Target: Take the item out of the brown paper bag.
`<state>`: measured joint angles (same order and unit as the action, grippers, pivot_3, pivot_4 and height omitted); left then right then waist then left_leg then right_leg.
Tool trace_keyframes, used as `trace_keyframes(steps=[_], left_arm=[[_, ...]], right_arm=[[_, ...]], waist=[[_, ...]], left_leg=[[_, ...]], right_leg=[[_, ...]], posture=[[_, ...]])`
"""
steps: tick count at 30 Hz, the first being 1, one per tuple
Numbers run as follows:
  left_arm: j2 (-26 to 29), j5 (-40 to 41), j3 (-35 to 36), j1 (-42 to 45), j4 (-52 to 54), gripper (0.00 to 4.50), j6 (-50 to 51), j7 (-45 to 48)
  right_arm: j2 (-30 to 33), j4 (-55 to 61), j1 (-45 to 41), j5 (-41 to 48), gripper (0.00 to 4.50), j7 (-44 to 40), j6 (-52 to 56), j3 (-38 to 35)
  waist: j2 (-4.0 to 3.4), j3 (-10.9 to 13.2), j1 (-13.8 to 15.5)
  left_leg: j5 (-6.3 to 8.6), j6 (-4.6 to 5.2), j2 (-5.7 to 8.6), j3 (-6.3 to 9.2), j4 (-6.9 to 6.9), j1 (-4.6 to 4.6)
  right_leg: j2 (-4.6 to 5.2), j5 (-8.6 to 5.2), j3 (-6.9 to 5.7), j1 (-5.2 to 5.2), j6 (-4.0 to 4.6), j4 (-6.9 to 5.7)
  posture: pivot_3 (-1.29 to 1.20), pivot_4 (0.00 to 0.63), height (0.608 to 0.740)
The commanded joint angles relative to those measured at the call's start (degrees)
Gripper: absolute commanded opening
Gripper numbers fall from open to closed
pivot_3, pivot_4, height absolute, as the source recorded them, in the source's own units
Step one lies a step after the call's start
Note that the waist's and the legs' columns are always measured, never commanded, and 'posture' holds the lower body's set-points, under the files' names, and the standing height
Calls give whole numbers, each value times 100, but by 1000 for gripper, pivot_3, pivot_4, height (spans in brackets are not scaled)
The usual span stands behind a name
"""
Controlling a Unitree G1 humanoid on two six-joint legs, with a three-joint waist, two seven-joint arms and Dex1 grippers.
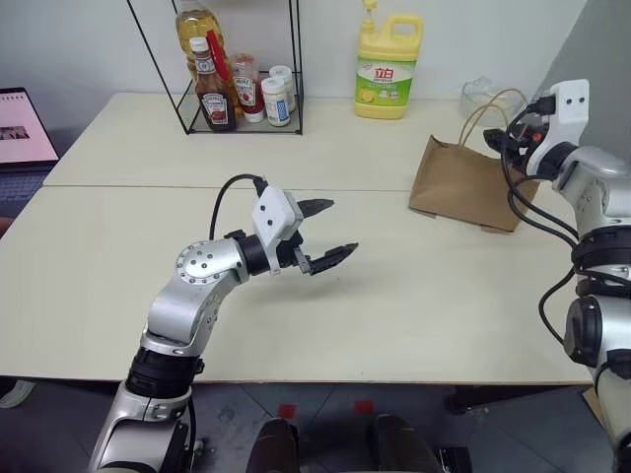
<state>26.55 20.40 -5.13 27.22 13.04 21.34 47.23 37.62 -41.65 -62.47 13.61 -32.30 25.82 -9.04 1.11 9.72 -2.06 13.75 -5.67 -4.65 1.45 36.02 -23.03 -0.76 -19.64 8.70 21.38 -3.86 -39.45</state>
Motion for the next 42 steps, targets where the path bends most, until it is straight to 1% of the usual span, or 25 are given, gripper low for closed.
trace_keyframes(steps=[1,4,5,10,14,19,24,31,36,42], left_arm=[[105,292,201,18,261,4500,183,105],[150,321,219,50,249,4500,213,108],[152,326,236,68,228,4500,217,91],[163,364,324,111,196,4500,271,7],[209,401,438,66,235,4500,361,-69],[286,471,579,-28,318,4500,492,-166],[381,558,755,-248,475,4500,655,-287],[688,797,1192,-768,860,4500,947,-393],[938,948,1438,-1085,1039,4500,1134,-415],[956,1033,1562,-1358,1176,4500,1197,-556]], right_arm=[[134,39,-299,19,1368,-156,-97,-113],[133,-74,-395,-41,258,-198,-165,-75],[134,-116,-434,-70,40,-208,-201,-61],[177,-360,-686,-265,40,-350,-386,55],[250,-592,-983,-482,40,-661,-617,257],[306,-343,-1135,-614,40,-1821,-846,698],[293,-306,-1288,-759,40,-2386,-1167,966],[92,-495,-1703,-855,40,-2727,-1475,1105],[-21,-956,-2157,-944,40,-2935,-1660,1188],[-386,-1281,-2566,-1019,40,-3034,-1742,1199]], waist=[[0,0,-3],[0,0,-19],[0,0,-22],[-3,2,-36],[-10,10,-54],[-26,23,-81],[-35,35,-121],[-40,72,-137],[-39,88,-143],[-38,94,-171]], left_leg=[[0,0,0,0,0,0],[0,0,0,0,0,0],[0,0,0,1,0,0],[0,0,0,-1,0,0],[0,0,0,-1,-1,0],[0,0,0,-1,-2,-1],[0,-1,0,-1,-2,-1],[0,-1,-1,-1,-2,-1],[0,-1,1,-1,-1,-1],[0,-1,1,0,-2,-1]], right_leg=[[0,0,0,0,0,0],[0,0,-1,-1,0,0],[0,0,-1,-1,0,1],[0,0,0,0,0,0],[0,0,0,2,0,1],[1,0,0,3,0,1],[3,0,-1,3,0,0],[4,0,-2,7,0,-5],[7,0,-3,7,1,-6],[8,0,-5,8,1,-8]], posture=[[0,150,740],[0,150,740],[0,150,740],[0,150,740],[0,150,740],[0,150,740],[0,150,740],[0,150,740],[0,150,740],[0,150,740]])
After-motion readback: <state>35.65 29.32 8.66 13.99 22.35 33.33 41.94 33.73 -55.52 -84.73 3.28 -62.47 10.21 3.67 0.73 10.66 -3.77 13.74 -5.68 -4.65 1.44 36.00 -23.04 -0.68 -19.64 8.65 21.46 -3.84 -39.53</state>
